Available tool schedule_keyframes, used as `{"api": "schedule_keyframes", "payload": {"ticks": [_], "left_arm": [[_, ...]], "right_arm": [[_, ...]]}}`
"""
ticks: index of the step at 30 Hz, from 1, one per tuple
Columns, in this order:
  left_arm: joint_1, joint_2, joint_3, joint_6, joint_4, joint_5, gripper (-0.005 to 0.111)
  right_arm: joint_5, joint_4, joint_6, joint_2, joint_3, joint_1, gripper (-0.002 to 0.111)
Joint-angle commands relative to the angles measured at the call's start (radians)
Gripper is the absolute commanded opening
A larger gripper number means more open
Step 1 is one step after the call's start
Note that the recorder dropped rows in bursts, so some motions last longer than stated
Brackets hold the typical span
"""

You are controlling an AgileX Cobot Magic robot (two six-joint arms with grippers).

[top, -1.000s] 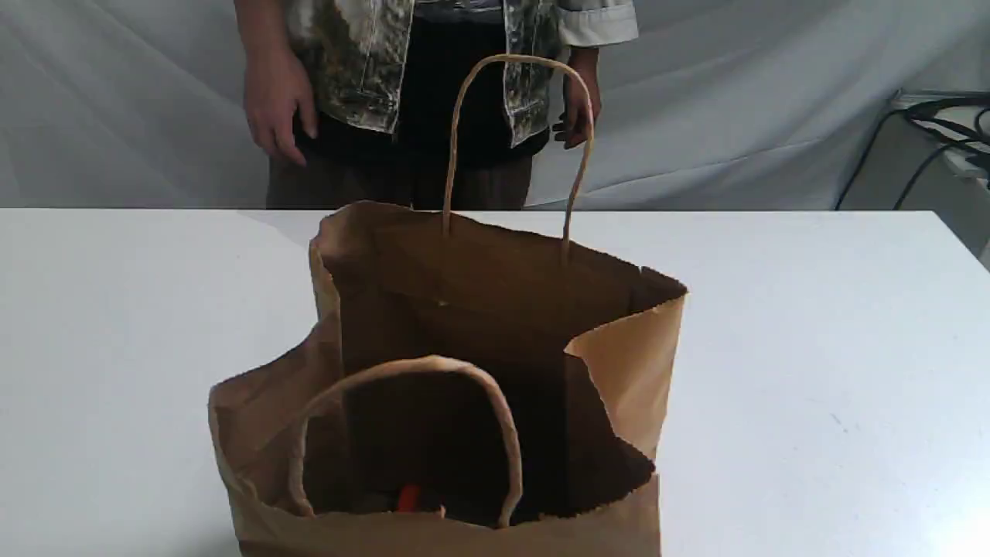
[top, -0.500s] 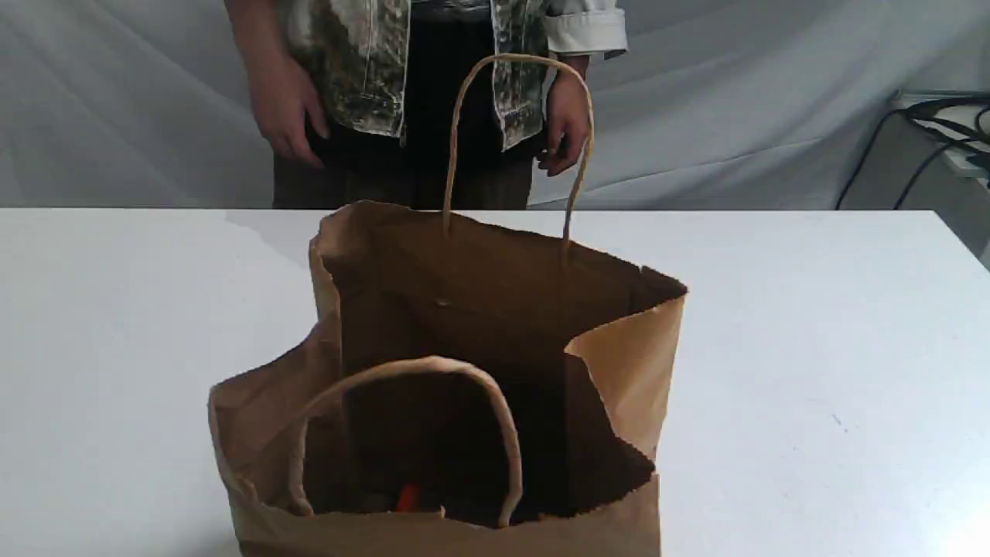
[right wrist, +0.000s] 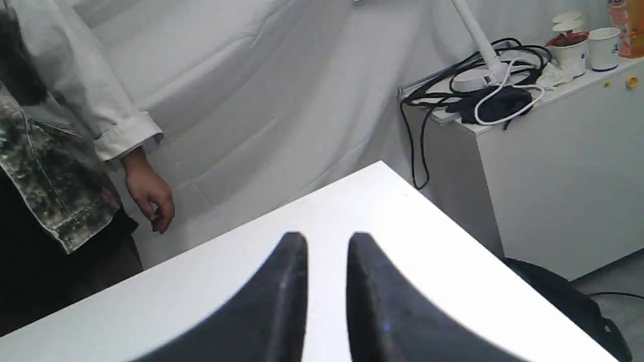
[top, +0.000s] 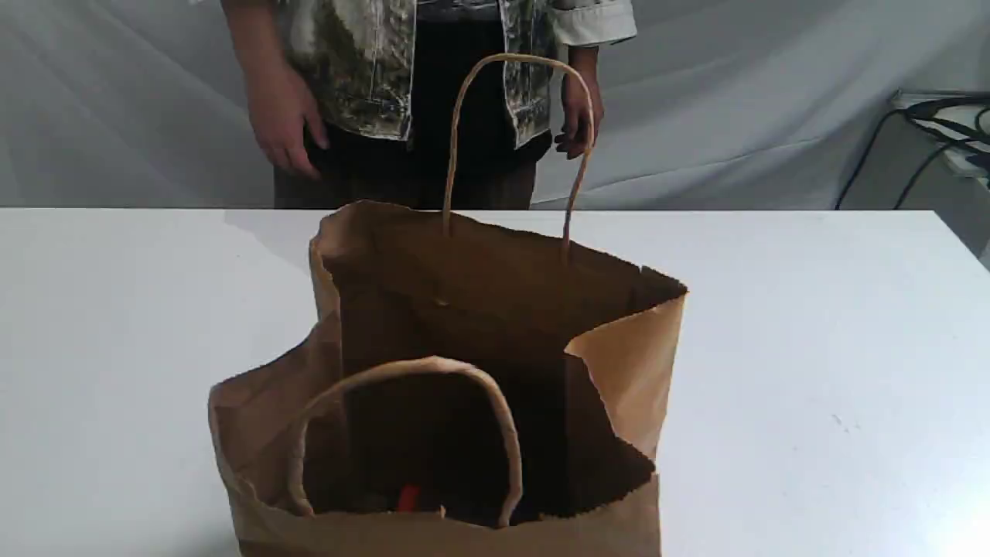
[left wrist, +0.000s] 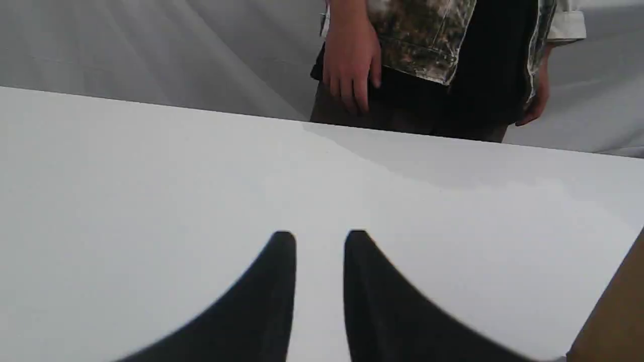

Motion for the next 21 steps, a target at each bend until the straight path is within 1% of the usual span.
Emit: {"api": "schedule_keyframes", "payload": {"ticks": [1, 3, 5, 8, 9, 18, 21], "left_arm": [[0.001, -0.004, 0.004, -0.008, -0.004, 0.001, 0.02], [0.001, -0.004, 0.004, -0.008, -0.004, 0.001, 0.02], [0.001, -0.004, 0.004, -0.008, -0.004, 0.001, 0.02], [0.001, -0.004, 0.004, -0.006, -0.004, 0.001, 0.02], [0.001, -0.004, 0.004, -0.006, -0.004, 0.001, 0.02], [0.001, -0.004, 0.004, -0.006, -0.004, 0.001, 0.02], [0.001, -0.004, 0.004, -0.006, -0.004, 0.001, 0.02]], "right_arm": [[-0.014, -0.02, -0.079, -0.004, 0.009, -0.001, 0.015], [-0.101, -0.022, -0.151, -0.004, 0.022, -0.001, 0.015], [-0.287, -0.028, -0.263, -0.004, 0.043, -0.001, 0.015], [-0.504, -0.076, -0.315, -0.002, 0.062, -0.001, 0.015], [-0.546, -0.079, -0.314, -0.003, 0.064, -0.001, 0.015], [-0.779, 0.102, -0.303, 0.091, 0.113, -0.001, 0.015], [-0.801, 0.252, -0.302, 0.128, 0.112, -0.001, 0.015]]}}
